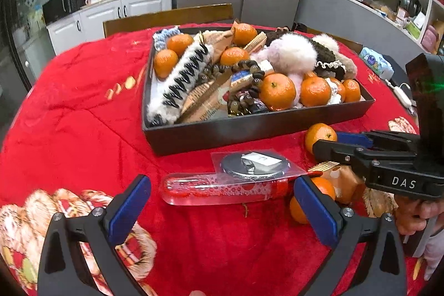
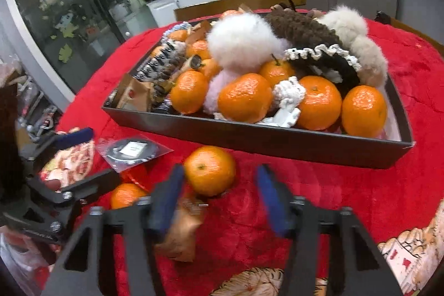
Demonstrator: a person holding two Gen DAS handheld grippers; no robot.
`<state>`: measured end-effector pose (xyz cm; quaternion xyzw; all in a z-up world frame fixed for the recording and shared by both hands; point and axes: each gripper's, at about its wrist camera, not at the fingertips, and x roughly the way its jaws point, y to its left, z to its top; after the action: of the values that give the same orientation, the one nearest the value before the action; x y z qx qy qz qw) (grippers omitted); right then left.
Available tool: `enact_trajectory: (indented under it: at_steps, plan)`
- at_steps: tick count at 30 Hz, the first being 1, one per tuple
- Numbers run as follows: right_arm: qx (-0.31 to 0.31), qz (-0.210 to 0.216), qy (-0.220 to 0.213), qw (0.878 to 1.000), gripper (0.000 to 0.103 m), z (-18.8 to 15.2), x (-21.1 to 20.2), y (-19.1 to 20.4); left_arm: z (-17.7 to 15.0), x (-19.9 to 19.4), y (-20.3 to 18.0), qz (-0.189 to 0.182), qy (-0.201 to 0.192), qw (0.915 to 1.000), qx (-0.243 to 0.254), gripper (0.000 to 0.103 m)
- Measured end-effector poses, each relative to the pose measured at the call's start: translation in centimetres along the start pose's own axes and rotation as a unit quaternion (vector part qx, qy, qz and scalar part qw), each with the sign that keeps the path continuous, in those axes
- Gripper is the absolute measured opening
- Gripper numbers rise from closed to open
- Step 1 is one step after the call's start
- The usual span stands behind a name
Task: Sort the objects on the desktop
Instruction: 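Close the right tool on a loose orange while the left tool approaches the bottle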
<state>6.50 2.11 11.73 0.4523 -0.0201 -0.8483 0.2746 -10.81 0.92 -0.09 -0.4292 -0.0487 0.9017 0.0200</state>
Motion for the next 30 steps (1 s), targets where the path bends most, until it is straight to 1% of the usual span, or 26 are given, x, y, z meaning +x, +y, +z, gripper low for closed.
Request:
enact_trajectory:
  at_steps: [2,5,7,12,14,20,22,23,24,25,28,30]
  plan:
    - [0.003,0.004,0.001,1.000,0.034,0.0,0.0,-0.1,0.0,0.7,-0.2,-0.002,0.007,1.0000,0.003,0.103]
    - [-0.004,-0.004,0.002,1.000,0.034,0.0,-0.2,0.1,-0.1,1.1,-1.1,0.020,-0.001,0.9995,0.026,0.103]
    - [0.000,-0.005,0.001,1.000,0.034,0.1,-0.5,0.1,0.0,1.3,-1.2,0.015,-0.005,0.9996,0.022,0.103]
    - [0.029,0.017,0.001,0.999,0.034,0.9,-1.1,-1.0,0.3,1.6,-1.3,0.016,-0.020,0.9994,0.022,0.103]
    - [0.039,0.025,0.002,0.999,0.034,0.8,-1.3,-1.5,0.5,1.9,-1.2,0.013,-0.019,0.9995,0.019,0.103]
    - [0.010,0.005,-0.008,1.000,0.034,0.6,-1.8,-1.2,0.9,2.3,-1.3,0.005,-0.020,0.9994,0.028,0.103]
    - [0.008,0.008,-0.008,1.000,0.034,0.5,-1.9,-1.1,1.0,2.4,-1.3,0.003,-0.019,0.9994,0.029,0.103]
    - [0.007,0.008,-0.007,1.000,0.034,0.7,-1.5,-0.4,0.7,1.9,-0.8,0.003,-0.019,0.9994,0.028,0.103]
    - [0.006,0.008,-0.007,1.000,0.034,0.7,-1.4,-0.2,0.7,1.9,-0.7,0.003,-0.019,0.9994,0.028,0.101]
    - [0.004,0.006,-0.007,1.000,0.034,0.6,-1.4,-0.2,0.6,1.8,-0.6,0.010,-0.020,0.9994,0.028,0.098]
    - [0.005,0.009,-0.007,1.000,0.034,0.5,-1.5,-0.2,0.2,1.7,-1.2,0.022,-0.019,0.9983,0.050,0.098]
    - [0.003,0.008,-0.008,1.000,0.034,0.5,-1.6,-0.1,0.1,1.5,-1.1,0.023,-0.020,0.9982,0.052,0.097]
